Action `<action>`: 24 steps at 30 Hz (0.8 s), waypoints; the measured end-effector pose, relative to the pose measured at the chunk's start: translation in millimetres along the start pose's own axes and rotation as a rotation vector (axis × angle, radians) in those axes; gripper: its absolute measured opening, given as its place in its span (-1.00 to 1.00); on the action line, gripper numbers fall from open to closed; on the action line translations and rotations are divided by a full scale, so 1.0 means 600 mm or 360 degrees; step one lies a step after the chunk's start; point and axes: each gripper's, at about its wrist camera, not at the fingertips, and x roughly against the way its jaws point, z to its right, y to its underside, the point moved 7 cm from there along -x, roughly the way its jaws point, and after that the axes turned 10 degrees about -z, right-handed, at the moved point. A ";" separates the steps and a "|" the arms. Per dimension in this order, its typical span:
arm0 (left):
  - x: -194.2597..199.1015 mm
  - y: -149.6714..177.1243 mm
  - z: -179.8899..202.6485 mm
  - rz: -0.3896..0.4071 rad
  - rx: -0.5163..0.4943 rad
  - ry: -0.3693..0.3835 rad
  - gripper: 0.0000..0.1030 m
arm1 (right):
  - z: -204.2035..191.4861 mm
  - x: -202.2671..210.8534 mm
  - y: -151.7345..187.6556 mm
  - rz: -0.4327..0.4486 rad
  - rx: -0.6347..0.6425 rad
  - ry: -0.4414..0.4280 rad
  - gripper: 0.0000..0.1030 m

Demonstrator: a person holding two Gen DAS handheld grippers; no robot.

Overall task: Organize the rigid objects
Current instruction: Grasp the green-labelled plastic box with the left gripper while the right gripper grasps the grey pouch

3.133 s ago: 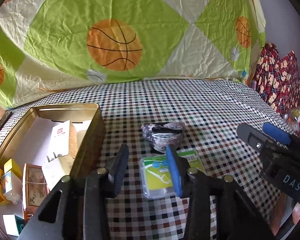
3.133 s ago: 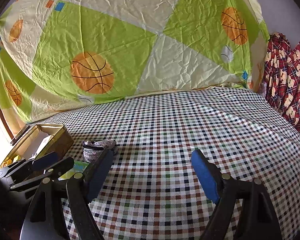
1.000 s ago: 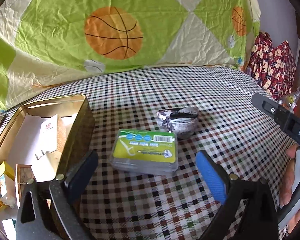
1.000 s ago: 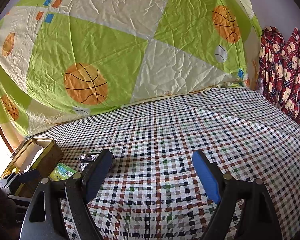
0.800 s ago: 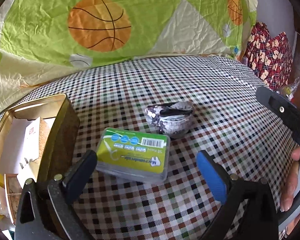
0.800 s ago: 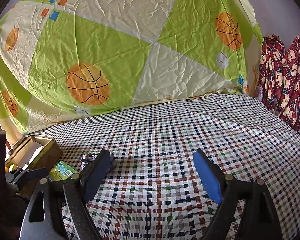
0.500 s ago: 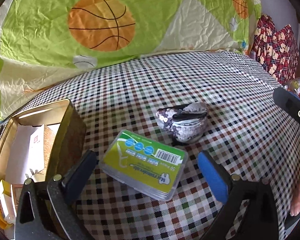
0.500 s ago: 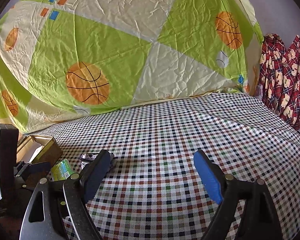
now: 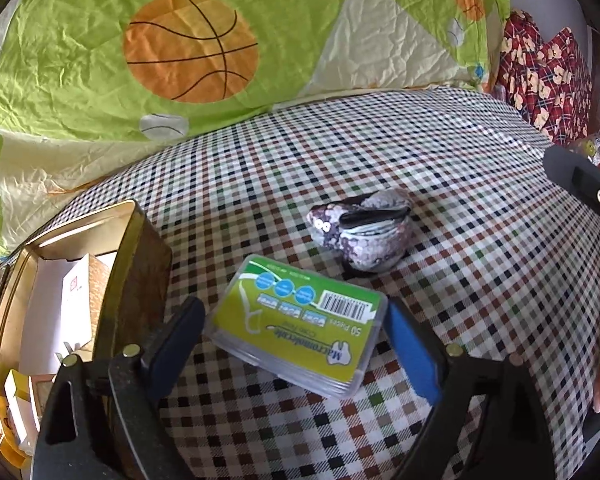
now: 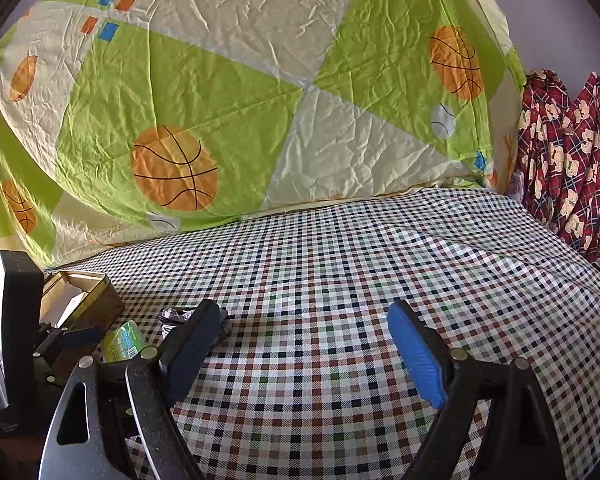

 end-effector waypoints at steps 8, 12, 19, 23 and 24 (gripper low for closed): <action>0.048 -0.002 -0.033 0.0231 0.0173 -0.0035 0.76 | -0.029 -0.035 0.007 -0.0150 0.0104 -0.0058 0.70; 0.074 -0.008 -0.046 0.0371 0.0220 -0.0110 0.76 | -0.065 -0.065 0.007 -0.0228 0.0208 -0.0089 0.70; 0.088 -0.007 -0.095 0.0458 0.0421 -0.0162 0.76 | -0.110 -0.107 0.007 -0.0339 0.0258 -0.0188 0.70; 0.082 -0.009 -0.111 0.0438 0.0494 -0.0170 0.76 | -0.138 -0.119 0.009 -0.0368 0.0314 -0.0210 0.70; 0.081 -0.008 -0.114 0.0431 0.0512 -0.0166 0.76 | -0.145 -0.123 0.011 -0.0377 0.0332 -0.0204 0.70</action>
